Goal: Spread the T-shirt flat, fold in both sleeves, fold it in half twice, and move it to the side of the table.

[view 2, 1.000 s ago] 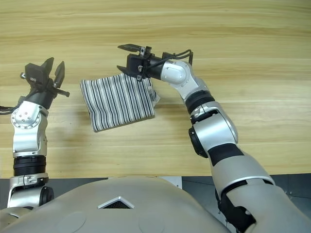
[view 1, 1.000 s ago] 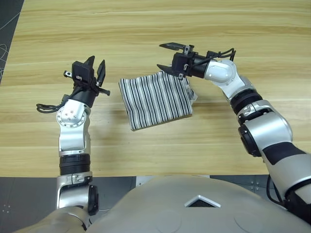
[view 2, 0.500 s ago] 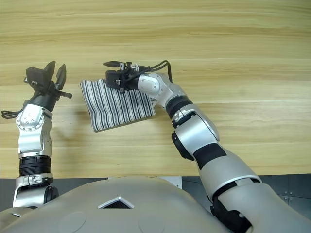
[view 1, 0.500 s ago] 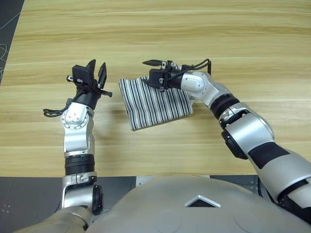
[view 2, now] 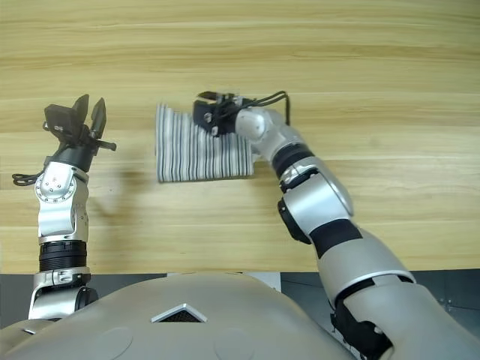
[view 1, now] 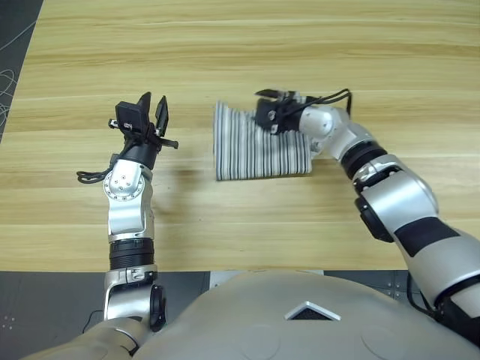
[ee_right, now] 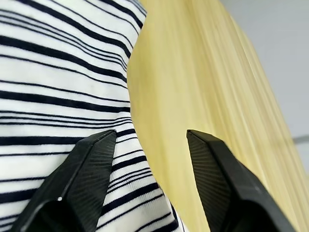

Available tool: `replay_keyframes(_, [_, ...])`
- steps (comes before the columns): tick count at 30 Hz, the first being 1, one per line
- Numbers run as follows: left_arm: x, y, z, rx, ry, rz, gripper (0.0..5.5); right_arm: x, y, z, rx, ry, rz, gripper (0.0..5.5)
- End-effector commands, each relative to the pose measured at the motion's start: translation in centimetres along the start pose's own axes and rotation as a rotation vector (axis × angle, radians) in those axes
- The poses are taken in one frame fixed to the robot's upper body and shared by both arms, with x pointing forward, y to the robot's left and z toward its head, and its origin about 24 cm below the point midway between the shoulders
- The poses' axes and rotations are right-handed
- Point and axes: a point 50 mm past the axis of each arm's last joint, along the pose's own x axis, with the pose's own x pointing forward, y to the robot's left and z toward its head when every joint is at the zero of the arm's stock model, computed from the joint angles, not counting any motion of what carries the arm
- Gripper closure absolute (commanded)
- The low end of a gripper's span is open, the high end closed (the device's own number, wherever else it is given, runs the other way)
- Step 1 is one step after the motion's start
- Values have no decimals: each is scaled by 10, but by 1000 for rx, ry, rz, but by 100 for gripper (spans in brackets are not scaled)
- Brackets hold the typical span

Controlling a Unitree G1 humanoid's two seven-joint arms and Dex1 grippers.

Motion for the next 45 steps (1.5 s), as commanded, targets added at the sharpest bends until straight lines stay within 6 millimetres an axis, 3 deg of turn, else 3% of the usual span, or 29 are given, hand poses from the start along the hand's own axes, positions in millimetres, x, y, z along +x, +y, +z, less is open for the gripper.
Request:
replay_keyframes(1, [-6, 14, 6, 11, -6, 50, 409, -70, -45, -89, 301, 337, -272, 281])
replay_keyframes(4, [-13, 22, 8, 11, -9, 82, 409, -119, -49, -133, 406, 505, -429, 281])
replay_keyframes(8, [-24, 24, 5, 23, 12, 103, 409, -169, -11, -181, 585, 658, -596, 281])
replay_keyframes(12, [-30, 26, 4, 19, 19, 121, 409, -203, 39, -209, 683, 811, -681, 281])
replay_keyframes(14, [-29, 24, 3, 9, 19, 117, 409, -208, 40, -211, 703, 796, -740, 281])
replay_keyframes(17, [-26, 21, 2, 1, 17, 116, 409, -211, 1, -200, 642, 672, -905, 281])
replay_keyframes(19, [-18, 18, 9, 27, -11, 90, 409, -227, -61, -177, 557, 455, -1163, 281])
replay_keyframes(21, [-8, 14, 22, 64, -66, 77, 409, -242, -119, -136, 434, 151, -1391, 281])
replay_keyframes(22, [-2, 12, 31, 81, -114, 90, 409, -242, -139, -111, 369, -22, -1458, 281])
replay_keyframes(24, [10, 5, 46, 90, -203, 116, 409, -228, -152, -74, 311, -281, -1518, 281])
replay_keyframes(25, [18, 0, 55, 92, -251, 142, 409, -210, -148, -59, 294, -377, -1492, 281])
replay_keyframes(28, [40, -25, 81, 32, -381, 150, 409, -152, -110, -28, 348, -567, -1374, 281])
replay_keyframes(31, [52, -42, 77, -47, -401, 111, 409, -119, -75, -20, 484, -584, -1372, 281])
replay_keyframes(34, [50, -56, 48, -36, -338, 113, 409, -84, -37, -12, 552, -559, -1181, 281])
replay_keyframes(37, [42, -69, 33, 75, -335, 64, 409, -83, -26, -9, 567, -594, -1147, 281])
replay_keyframes(45, [42, -75, 34, 50, -374, 120, 409, -81, -16, -17, 536, -544, -1048, 281])
